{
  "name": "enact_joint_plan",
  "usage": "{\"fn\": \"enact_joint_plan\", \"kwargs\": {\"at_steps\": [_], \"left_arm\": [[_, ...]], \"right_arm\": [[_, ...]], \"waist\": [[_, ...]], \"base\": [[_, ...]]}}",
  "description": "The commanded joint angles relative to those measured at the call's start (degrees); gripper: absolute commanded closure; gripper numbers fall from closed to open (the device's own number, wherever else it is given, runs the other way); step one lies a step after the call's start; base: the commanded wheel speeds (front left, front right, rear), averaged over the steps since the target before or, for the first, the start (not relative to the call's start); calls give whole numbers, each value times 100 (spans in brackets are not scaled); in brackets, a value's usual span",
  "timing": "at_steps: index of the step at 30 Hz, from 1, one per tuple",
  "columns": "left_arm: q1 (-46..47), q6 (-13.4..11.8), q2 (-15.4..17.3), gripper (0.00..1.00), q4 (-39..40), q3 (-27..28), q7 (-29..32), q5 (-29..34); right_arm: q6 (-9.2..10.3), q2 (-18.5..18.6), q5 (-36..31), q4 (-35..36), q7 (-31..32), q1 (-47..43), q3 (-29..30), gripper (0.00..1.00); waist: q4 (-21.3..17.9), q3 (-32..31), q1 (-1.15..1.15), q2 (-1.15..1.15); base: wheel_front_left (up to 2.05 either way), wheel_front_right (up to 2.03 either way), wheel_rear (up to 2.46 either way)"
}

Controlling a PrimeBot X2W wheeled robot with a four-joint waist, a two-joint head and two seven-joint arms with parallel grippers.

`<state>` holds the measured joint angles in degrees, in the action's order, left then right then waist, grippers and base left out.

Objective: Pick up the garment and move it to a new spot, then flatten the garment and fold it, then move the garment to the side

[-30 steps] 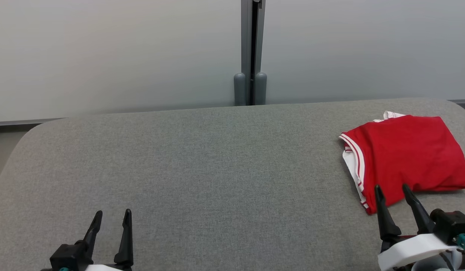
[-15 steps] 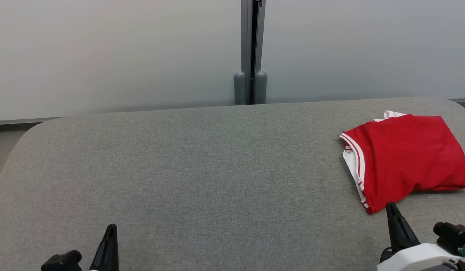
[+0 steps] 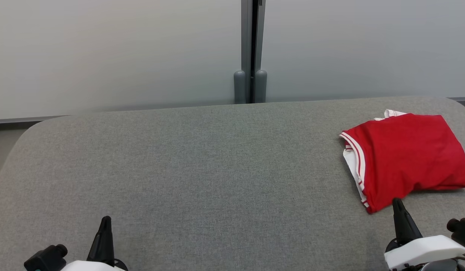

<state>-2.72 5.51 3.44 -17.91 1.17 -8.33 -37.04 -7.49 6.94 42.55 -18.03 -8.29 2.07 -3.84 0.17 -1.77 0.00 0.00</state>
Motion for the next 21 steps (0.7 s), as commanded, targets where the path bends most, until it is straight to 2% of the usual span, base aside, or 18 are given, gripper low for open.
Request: {"fn": "enact_joint_plan", "kwargs": {"at_steps": [1,21], "left_arm": [[217,37,38,100,110,54,34,-215],[425,86,17,100,193,187,428,-1655]], "right_arm": [[0,18,193,99,52,167,73,100],[0,-93,1492,193,444,251,338,100]], "waist": [[0,2,0,0],[-3,39,0,0]], "base": [[0,0,0],[0,0,0]]}}
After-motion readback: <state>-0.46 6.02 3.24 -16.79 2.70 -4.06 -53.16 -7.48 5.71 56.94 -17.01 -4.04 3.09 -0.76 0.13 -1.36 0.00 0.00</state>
